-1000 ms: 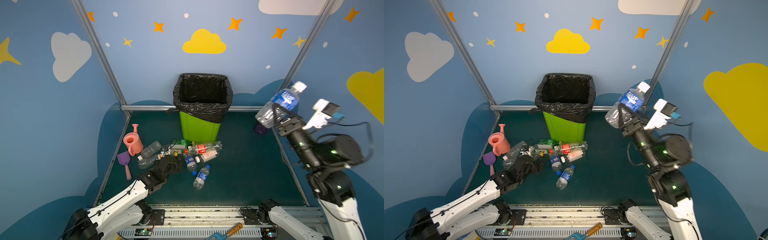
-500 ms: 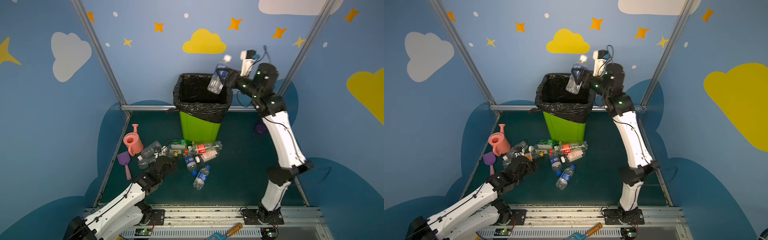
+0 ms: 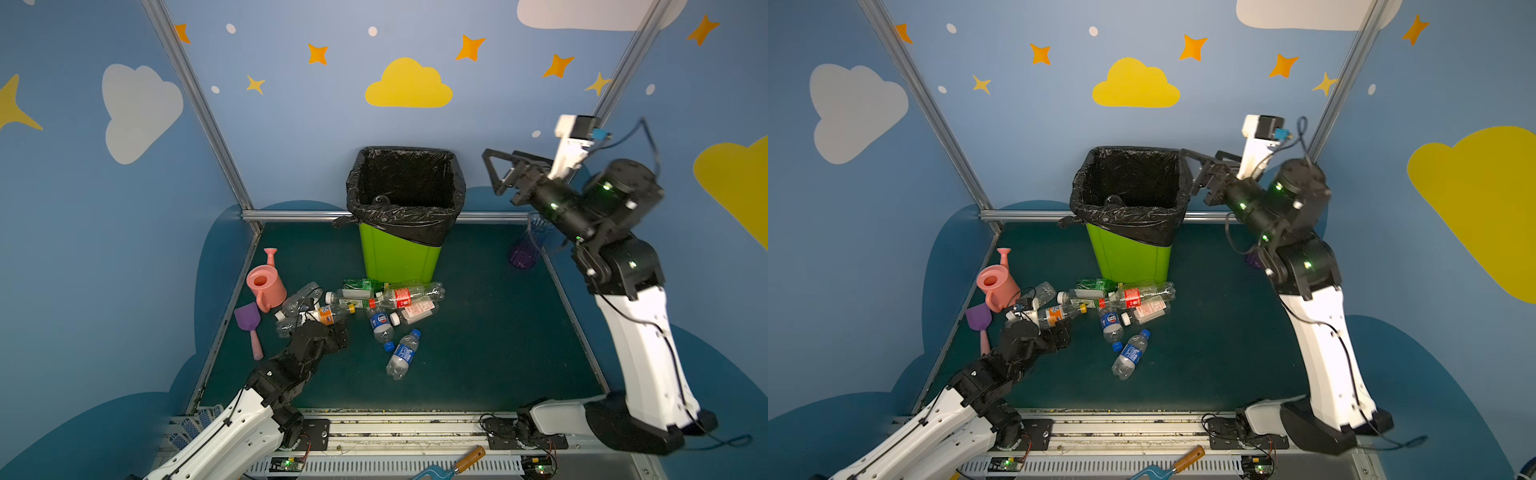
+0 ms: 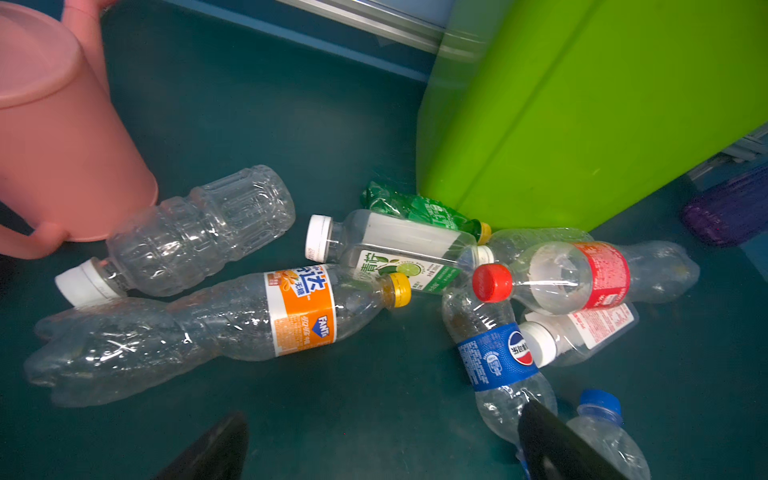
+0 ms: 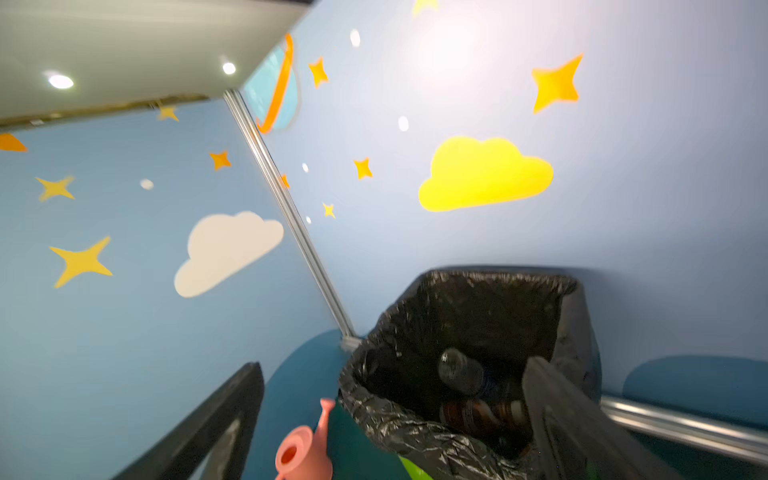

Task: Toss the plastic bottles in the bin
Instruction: 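Open the right gripper to drop the water bottle into the bin, then lower the right gripper onto the blue-capped bottle in the pile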

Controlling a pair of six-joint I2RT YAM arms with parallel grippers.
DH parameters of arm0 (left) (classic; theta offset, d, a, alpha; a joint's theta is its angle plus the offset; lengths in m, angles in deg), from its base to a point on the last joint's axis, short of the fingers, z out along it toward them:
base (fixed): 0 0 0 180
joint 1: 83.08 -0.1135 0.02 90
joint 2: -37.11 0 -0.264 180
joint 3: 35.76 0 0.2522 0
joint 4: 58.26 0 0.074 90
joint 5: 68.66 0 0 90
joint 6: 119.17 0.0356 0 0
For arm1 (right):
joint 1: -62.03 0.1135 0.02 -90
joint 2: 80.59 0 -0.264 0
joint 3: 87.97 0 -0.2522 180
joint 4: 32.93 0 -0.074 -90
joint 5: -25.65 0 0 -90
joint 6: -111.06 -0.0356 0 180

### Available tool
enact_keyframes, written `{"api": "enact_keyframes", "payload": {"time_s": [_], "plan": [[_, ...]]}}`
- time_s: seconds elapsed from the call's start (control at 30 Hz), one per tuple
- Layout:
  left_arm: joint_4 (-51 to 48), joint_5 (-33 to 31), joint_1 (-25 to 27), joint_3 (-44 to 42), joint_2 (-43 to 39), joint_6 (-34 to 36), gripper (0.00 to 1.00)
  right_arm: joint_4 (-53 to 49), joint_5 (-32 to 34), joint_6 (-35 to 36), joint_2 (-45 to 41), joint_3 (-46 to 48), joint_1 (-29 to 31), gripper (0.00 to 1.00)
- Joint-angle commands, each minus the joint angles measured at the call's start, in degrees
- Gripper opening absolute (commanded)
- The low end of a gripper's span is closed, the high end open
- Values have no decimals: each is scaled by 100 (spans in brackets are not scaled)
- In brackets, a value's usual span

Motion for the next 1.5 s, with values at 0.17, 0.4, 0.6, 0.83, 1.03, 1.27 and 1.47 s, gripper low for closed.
{"api": "enact_keyframes", "payload": {"time_s": [0.17,0.4,0.6,0.83,1.03,1.27,1.47], "plan": [[105,4,103,-89,356,-45,100,323,112,-1478,-1525,4391,13,97],[118,-262,103,-191,370,-103,100,844,985,-3031,-2167,7411,1638,96],[127,-207,101,-247,331,-133,100,1044,1936,-4074,-1580,7967,3175,97],[50,-95,103,-399,41,-181,100,1089,2318,-4273,-426,7312,3983,97],[-175,-146,112,-637,-447,-301,100,327,2478,-4447,524,6412,4188,98],[-402,-264,104,-794,-945,-351,100,-169,2450,-4588,1317,5788,4195,98],[-229,-201,112,-875,-1005,-417,100,-801,2501,-4524,1962,5184,4169,98]]}}
